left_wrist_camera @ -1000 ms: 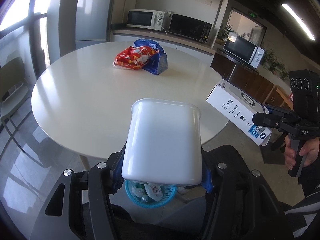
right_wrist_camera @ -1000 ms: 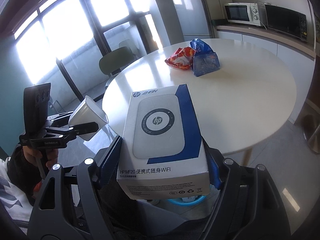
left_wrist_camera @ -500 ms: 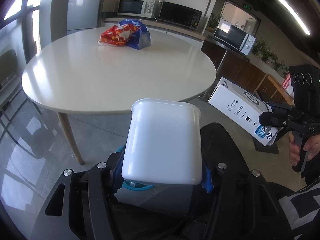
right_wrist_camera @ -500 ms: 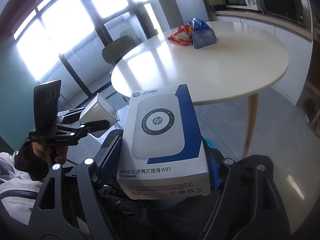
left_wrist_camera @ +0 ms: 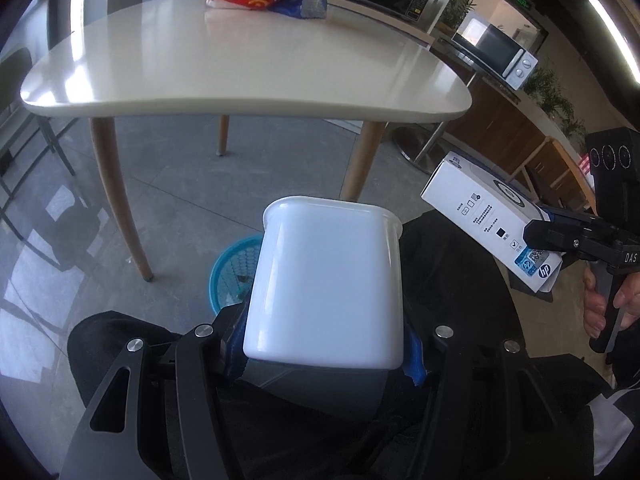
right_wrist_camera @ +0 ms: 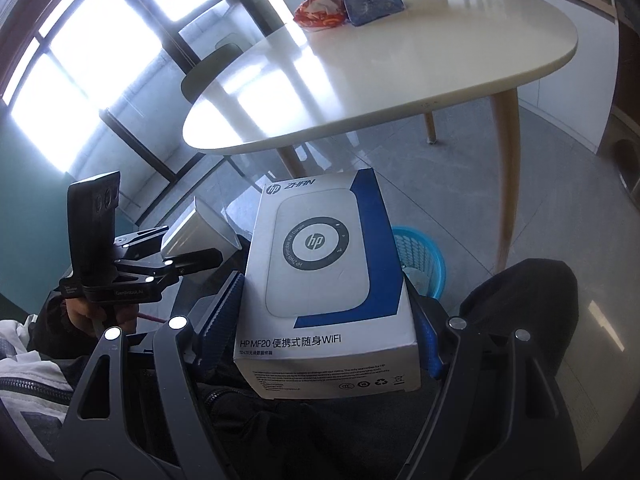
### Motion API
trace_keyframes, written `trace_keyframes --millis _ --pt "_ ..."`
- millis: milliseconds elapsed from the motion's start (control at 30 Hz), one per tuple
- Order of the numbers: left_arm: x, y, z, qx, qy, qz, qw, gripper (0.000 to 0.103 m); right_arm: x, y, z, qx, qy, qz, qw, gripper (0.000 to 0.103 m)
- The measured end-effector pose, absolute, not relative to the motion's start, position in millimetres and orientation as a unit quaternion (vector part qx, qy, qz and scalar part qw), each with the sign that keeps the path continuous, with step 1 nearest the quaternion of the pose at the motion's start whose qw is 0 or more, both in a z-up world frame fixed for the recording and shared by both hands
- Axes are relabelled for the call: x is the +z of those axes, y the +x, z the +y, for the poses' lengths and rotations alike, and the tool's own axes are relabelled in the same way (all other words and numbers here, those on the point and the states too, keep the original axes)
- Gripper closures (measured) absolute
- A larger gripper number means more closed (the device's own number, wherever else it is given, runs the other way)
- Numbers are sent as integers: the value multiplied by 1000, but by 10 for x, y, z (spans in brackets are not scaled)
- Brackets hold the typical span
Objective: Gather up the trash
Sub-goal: 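Carry the white container and HP box down over the blue wastebasket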
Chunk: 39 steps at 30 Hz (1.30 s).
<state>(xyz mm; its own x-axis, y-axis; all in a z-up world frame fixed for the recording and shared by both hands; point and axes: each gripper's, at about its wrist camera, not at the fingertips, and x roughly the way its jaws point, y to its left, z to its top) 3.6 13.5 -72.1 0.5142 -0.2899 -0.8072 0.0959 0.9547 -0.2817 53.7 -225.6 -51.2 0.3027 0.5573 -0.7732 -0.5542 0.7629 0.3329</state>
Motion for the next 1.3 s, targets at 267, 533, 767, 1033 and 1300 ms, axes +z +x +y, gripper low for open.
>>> trace_keyframes --millis 267,533,767,1033,1300 --pt "-1047 237 231 -101 -115 508 848 44 -973 789 -2121 332 6 518 788 33" --pt "-1388 420 329 -95 -145 541 823 44 -1443 1114 -2075 312 31 566 762 32" --pt "-1801 619 419 -78 -184 578 792 44 -1936 1446 -2025 291 75 612 732 32" --pt "-2253 944 460 -53 -203 610 764 44 -2415 1847 -1920 257 81 639 720 32" --pt "-2642 1192 488 -44 -211 645 733 44 -2879 2105 -1801 235 77 669 701 32"
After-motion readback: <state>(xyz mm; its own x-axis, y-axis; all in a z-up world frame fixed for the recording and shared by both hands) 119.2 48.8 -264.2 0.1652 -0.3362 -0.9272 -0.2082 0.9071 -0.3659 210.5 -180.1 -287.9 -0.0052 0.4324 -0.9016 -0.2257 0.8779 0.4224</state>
